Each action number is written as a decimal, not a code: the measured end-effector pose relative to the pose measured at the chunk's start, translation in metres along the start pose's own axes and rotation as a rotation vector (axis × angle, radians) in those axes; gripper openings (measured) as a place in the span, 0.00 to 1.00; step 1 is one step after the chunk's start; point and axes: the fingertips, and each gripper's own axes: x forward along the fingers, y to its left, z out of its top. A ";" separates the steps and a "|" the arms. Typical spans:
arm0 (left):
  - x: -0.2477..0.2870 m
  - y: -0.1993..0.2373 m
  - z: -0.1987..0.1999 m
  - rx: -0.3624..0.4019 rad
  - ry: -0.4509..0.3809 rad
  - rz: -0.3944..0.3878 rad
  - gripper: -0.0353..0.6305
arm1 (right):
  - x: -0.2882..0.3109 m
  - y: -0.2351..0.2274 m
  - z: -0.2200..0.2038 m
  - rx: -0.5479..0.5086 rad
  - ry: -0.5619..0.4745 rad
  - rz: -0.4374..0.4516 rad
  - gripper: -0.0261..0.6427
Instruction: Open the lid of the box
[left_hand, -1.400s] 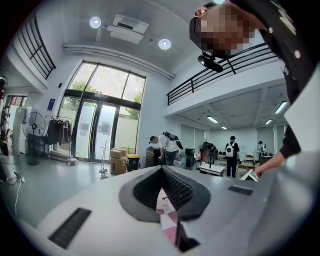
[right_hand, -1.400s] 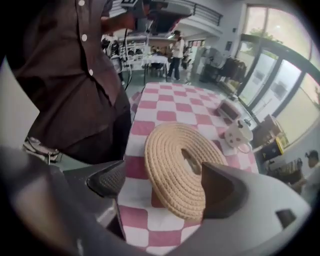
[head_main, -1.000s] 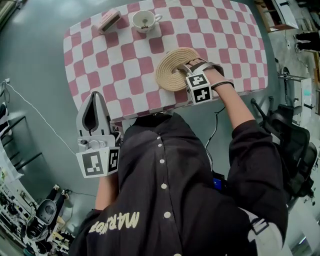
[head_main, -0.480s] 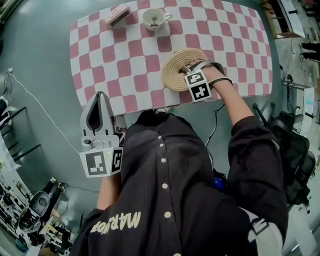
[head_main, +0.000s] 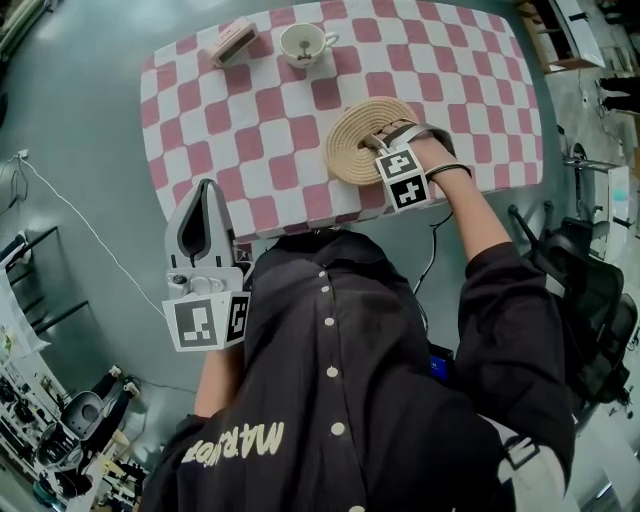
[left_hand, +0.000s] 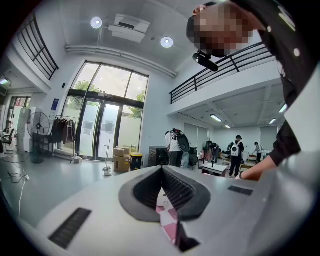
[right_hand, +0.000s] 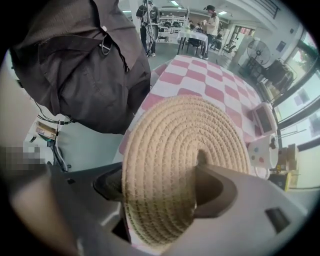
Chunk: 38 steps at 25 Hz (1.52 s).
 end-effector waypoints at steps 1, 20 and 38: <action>0.002 -0.001 0.002 0.001 -0.005 -0.008 0.07 | -0.004 -0.002 0.001 0.009 -0.008 -0.017 0.59; 0.036 -0.012 0.044 0.040 -0.119 -0.133 0.07 | -0.183 -0.043 0.028 0.632 -0.590 -0.626 0.59; 0.051 -0.021 0.075 0.055 -0.222 -0.200 0.07 | -0.391 0.016 -0.014 1.072 -1.213 -1.237 0.60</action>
